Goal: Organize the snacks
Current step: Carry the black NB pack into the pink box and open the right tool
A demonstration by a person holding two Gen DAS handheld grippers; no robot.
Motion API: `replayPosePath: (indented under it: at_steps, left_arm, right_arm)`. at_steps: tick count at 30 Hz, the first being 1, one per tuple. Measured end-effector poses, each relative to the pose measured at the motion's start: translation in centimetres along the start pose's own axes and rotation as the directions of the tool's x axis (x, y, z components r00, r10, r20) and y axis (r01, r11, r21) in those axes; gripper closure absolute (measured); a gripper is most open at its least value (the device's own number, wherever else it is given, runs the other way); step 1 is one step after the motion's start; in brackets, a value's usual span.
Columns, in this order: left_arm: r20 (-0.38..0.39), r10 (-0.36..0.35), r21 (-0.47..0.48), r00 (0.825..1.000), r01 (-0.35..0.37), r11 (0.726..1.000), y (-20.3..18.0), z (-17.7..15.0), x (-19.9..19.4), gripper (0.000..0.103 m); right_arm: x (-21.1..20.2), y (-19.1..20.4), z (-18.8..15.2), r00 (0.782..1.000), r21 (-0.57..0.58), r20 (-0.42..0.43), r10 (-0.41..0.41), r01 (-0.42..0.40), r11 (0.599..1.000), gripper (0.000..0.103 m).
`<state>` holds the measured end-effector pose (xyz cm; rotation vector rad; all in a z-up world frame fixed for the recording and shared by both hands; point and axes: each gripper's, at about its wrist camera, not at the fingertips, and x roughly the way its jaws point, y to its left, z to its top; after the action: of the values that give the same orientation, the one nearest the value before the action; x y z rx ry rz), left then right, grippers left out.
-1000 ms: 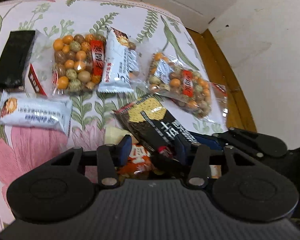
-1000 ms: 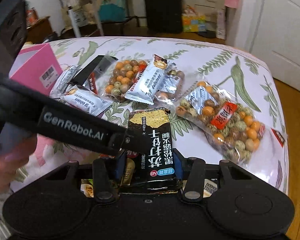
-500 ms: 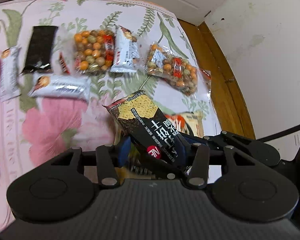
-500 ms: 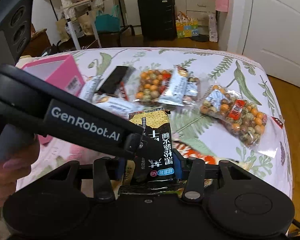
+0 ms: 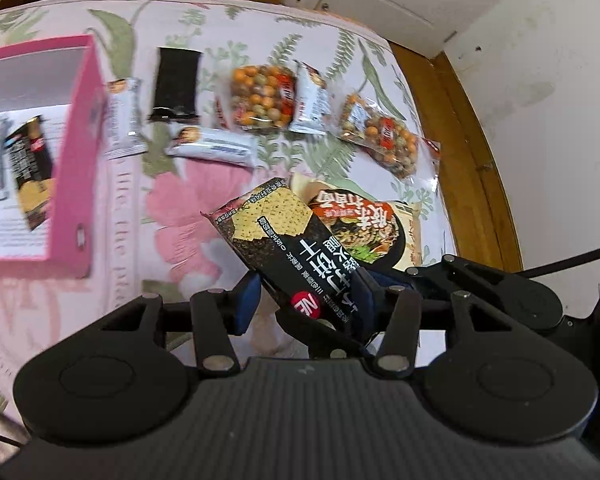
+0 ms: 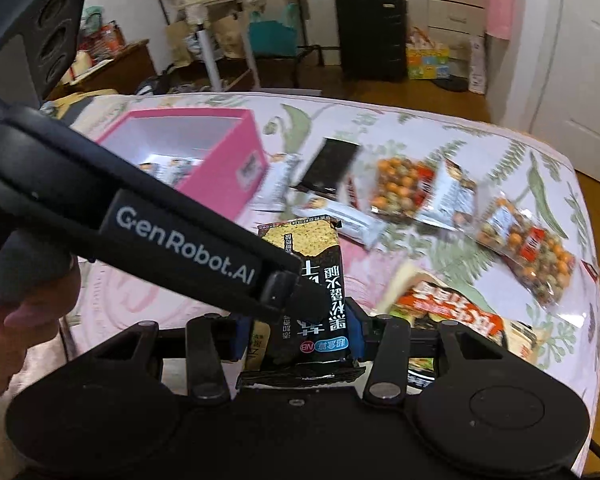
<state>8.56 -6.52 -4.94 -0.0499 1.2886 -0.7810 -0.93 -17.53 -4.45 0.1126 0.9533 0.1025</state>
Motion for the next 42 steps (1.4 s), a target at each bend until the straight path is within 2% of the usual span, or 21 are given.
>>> replayPosePath:
  at_steps: [9, 14, 19, 23, 26, 29, 33, 35, 37, 40, 42]
  left_arm:
    - [0.080, 0.070, -0.067, 0.994, -0.065, 0.996, 4.6, -1.4, -5.9, 0.053]
    - [0.096, 0.102, -0.128, 0.990, -0.089, 0.988, 7.5, -1.9, -7.9, 0.052]
    - [0.171, 0.147, -0.116, 0.974, -0.128, 0.985, 9.2, -1.9, -10.7, 0.048]
    - [0.219, 0.184, -0.146, 0.958, -0.154, 0.977, 11.8, -1.1, -12.1, 0.047]
    - [0.203, 0.203, -0.213, 0.958, -0.159, 0.964, 14.8, 0.0, -11.5, 0.047]
    - [0.158, 0.204, -0.300, 0.966, -0.150, 0.942, 18.2, 1.6, -10.1, 0.046]
    - [0.030, 0.164, -0.390, 0.986, -0.139, 0.910, 22.6, 3.9, -8.2, 0.046]
    - [-0.002, 0.138, -0.412, 0.990, -0.126, 0.902, 24.3, 4.3, -7.4, 0.046]
    - [-0.016, 0.121, -0.433, 0.993, -0.116, 0.894, 25.8, 4.8, -6.7, 0.046]
    - [-0.083, 0.122, -0.440, 0.989, -0.147, 0.886, 27.1, 5.3, -4.8, 0.045]
    - [-0.092, 0.142, -0.438, 0.986, -0.168, 0.883, 27.6, 5.1, -3.7, 0.045]
  right_arm:
    - [0.6, 5.9, 2.5, 0.996, -0.102, 0.018, 0.088, -0.086, 0.991, 0.051]
    - [1.7, 8.7, 3.8, 0.990, -0.146, -0.006, 0.144, -0.143, 0.979, 0.051]
    - [2.3, 11.2, 6.1, 0.982, -0.194, 0.010, 0.188, -0.182, 0.964, 0.051]
    - [4.0, 12.7, 8.4, 0.967, -0.247, 0.014, 0.253, -0.241, 0.938, 0.051]
    - [6.8, 13.6, 10.2, 0.957, -0.291, -0.029, 0.290, -0.286, 0.913, 0.051]
    - [10.2, 14.6, 11.8, 0.949, -0.351, -0.099, 0.298, -0.314, 0.882, 0.051]
    - [14.6, 15.4, 13.9, 0.919, -0.412, -0.223, 0.325, -0.391, 0.823, 0.051]
    - [16.4, 15.6, 14.7, 0.898, -0.423, -0.273, 0.345, -0.434, 0.795, 0.051]
    - [17.6, 15.7, 15.1, 0.891, -0.420, -0.287, 0.351, -0.446, 0.790, 0.051]
    - [19.5, 16.1, 15.0, 0.870, -0.432, -0.338, 0.360, -0.483, 0.762, 0.051]
    - [21.1, 16.2, 14.6, 0.857, -0.413, -0.369, 0.360, -0.498, 0.762, 0.051]
